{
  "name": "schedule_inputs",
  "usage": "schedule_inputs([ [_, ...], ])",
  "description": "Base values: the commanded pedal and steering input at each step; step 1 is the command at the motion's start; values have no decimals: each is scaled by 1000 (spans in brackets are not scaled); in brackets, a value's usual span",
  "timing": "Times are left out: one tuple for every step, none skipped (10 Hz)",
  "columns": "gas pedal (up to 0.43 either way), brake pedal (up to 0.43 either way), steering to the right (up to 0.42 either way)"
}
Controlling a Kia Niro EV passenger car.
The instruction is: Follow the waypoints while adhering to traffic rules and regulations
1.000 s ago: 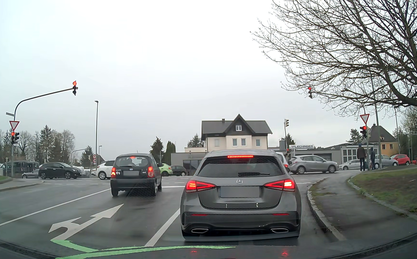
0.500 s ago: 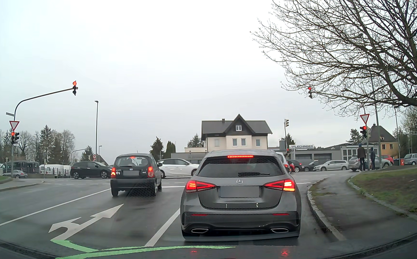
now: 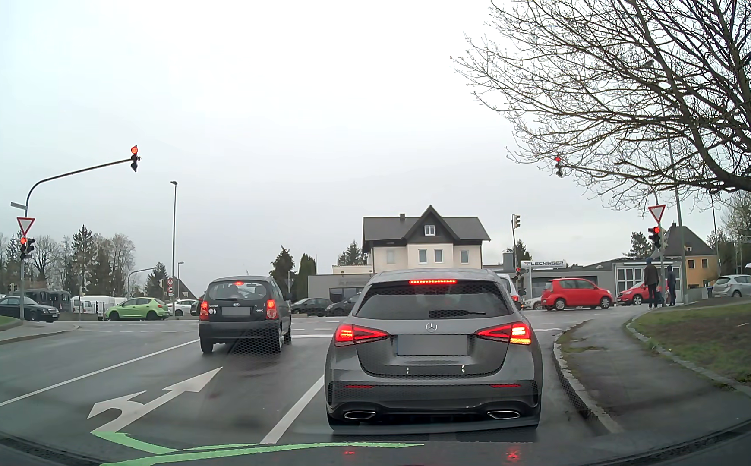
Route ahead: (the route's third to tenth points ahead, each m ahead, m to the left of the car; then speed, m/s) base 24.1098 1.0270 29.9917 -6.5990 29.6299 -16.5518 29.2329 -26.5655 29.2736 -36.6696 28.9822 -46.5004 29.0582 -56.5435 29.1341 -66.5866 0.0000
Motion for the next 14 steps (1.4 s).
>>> schedule_inputs([
  [0, 427, 160],
  [0, 427, 161],
  [0, 427, 160],
  [0, 427, 161],
  [0, 427, 160],
  [0, 427, 161],
  [0, 427, 161],
  [0, 427, 161],
  [0, 427, 161],
  [0, 427, 161],
  [0, 427, 161],
  [0, 427, 161],
  [0, 427, 160],
  [0, 427, 161],
])
